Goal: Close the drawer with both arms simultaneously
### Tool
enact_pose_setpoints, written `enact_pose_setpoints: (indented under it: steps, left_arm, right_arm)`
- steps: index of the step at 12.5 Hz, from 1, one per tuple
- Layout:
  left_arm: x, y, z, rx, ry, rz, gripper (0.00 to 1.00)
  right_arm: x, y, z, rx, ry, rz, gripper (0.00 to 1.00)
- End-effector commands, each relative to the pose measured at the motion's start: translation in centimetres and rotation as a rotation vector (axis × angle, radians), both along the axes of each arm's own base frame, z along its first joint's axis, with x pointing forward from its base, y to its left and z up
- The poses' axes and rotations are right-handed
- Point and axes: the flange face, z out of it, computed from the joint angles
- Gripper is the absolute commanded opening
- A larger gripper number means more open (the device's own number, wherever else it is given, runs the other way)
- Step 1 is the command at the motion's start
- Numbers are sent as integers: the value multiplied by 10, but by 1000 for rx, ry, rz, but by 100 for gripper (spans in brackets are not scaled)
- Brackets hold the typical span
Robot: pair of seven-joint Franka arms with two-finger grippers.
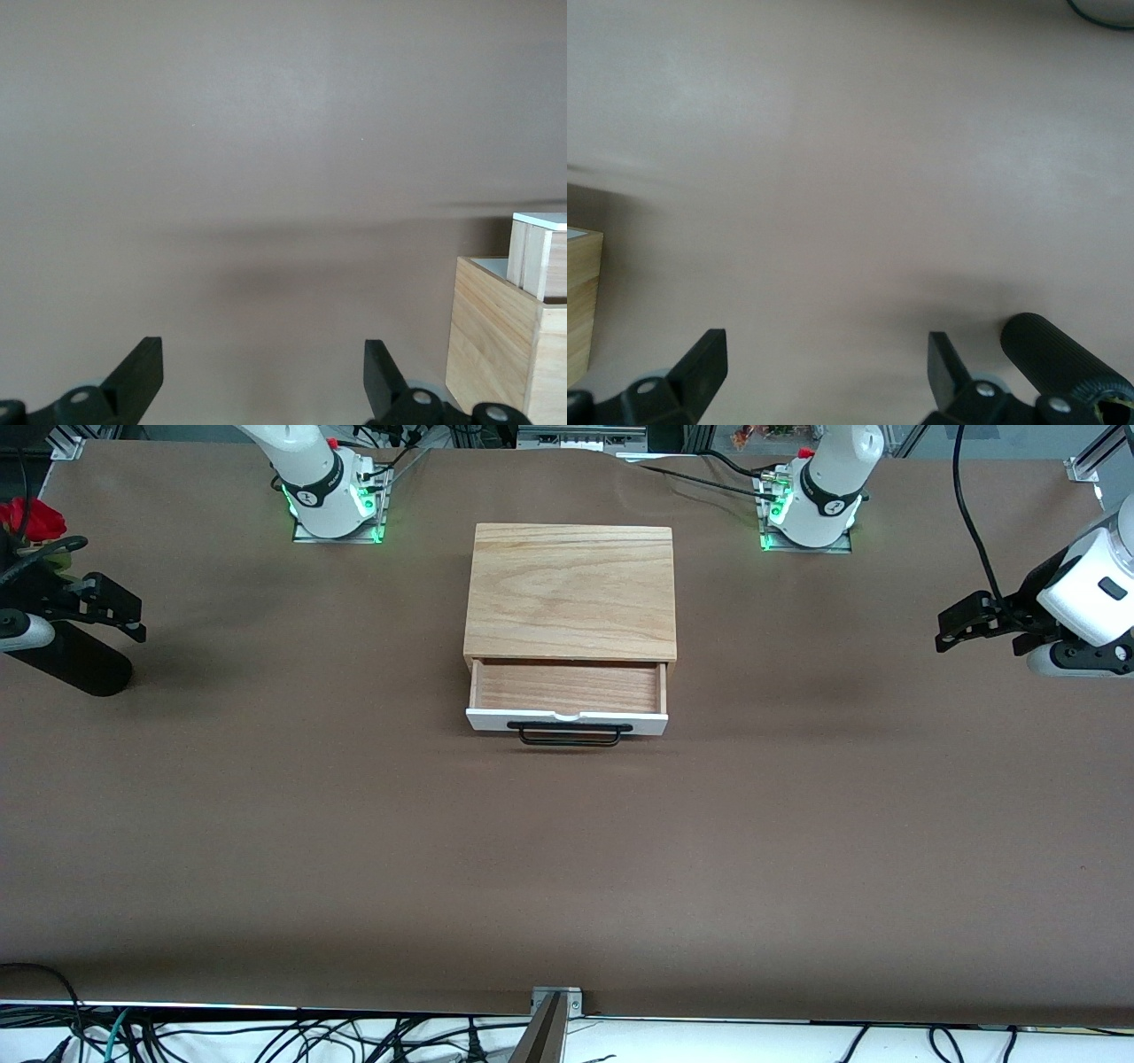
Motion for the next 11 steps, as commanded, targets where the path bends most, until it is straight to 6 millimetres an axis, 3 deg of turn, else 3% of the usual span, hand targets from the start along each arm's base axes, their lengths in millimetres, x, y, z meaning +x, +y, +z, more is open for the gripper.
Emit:
enact_pose_setpoints:
  steps: [1, 11]
  left_arm:
    - [3, 1, 6, -12, 3, 0, 100]
    - [3, 1, 6, -12, 3, 0, 100]
  right_arm:
    - [1, -1, 2, 3, -11, -19, 100]
    - [2, 5, 7, 3, -15, -13, 100]
